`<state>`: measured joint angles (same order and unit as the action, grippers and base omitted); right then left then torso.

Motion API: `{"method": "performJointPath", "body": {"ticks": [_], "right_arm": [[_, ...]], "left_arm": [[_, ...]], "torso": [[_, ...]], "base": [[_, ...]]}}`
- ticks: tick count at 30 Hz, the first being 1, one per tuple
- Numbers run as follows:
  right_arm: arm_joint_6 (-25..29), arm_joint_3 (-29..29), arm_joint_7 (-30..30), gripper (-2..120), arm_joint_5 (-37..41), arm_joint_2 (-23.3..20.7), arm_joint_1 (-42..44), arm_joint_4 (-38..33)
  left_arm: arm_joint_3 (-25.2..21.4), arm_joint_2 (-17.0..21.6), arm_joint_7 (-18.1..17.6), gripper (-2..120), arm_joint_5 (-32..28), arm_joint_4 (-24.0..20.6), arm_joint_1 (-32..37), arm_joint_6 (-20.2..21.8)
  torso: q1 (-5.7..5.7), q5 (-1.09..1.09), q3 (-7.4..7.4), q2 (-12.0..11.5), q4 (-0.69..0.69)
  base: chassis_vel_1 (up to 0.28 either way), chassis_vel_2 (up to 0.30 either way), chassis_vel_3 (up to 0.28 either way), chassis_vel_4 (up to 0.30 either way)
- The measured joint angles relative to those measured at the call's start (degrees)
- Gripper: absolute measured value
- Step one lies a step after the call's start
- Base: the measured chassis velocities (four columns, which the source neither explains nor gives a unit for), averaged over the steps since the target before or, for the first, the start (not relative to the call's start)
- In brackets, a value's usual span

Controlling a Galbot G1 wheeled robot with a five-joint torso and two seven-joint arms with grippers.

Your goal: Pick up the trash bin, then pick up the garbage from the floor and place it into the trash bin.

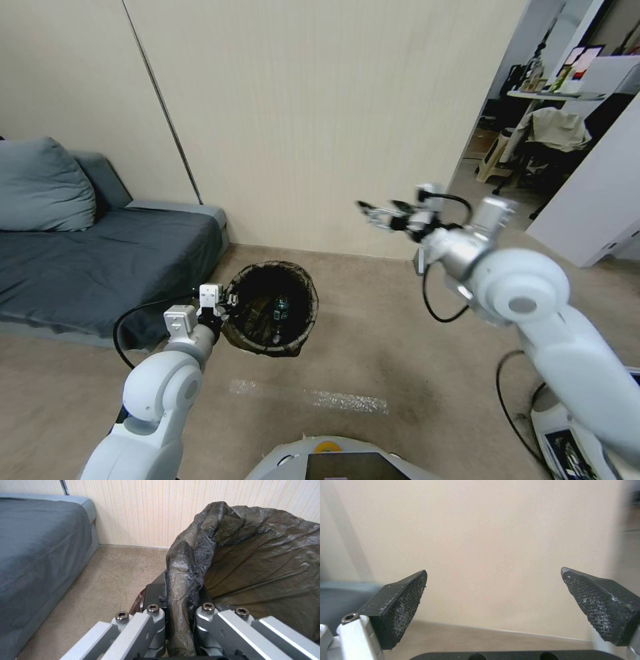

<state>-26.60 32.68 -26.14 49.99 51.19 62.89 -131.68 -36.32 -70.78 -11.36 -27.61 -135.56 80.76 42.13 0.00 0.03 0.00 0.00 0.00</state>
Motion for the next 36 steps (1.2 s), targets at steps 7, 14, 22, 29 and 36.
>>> {"method": "performJointPath", "body": {"ticks": [7,14,22,29,36], "right_arm": [[10.33,8.95,11.16,100,-27.33,16.25,17.13,3.9],[20.32,10.28,15.16,100,-43.55,27.37,23.99,6.6],[21.76,9.2,15.23,100,-45.22,30.11,24.74,9.01],[21.44,8.41,15.12,100,-45.49,29.79,24.6,9.63],[21.35,8.17,15.01,100,-45.36,29.36,24.21,10.16]], "left_arm": [[-0.47,-0.36,-0.31,5,-0.18,-0.04,0.56,0.0],[0.04,-2.01,0.02,5,0.91,0.71,1.13,-1.16],[0.21,-2.45,0.14,5,1.2,0.71,2.22,-1.75],[0.03,-1.81,0.06,5,0.79,0.16,2.37,-1.41],[-0.14,-1.48,-0.65,5,0.11,-0.16,2.15,-0.5]], "torso": [[0.0,-0.02,0.0,0.0,-0.03],[0.0,-0.03,0.0,0.0,0.0],[0.0,-0.03,0.0,0.0,0.01],[0.0,-0.03,0.01,0.0,0.0],[0.0,-0.03,0.0,0.0,0.01]], "base": [[0.0,0.0,0.0,0.0],[0.0,0.0,0.0,0.0],[0.0,0.0,0.0,0.0],[0.0,0.0,0.0,0.0],[0.0,0.0,0.0,0.0]]}}
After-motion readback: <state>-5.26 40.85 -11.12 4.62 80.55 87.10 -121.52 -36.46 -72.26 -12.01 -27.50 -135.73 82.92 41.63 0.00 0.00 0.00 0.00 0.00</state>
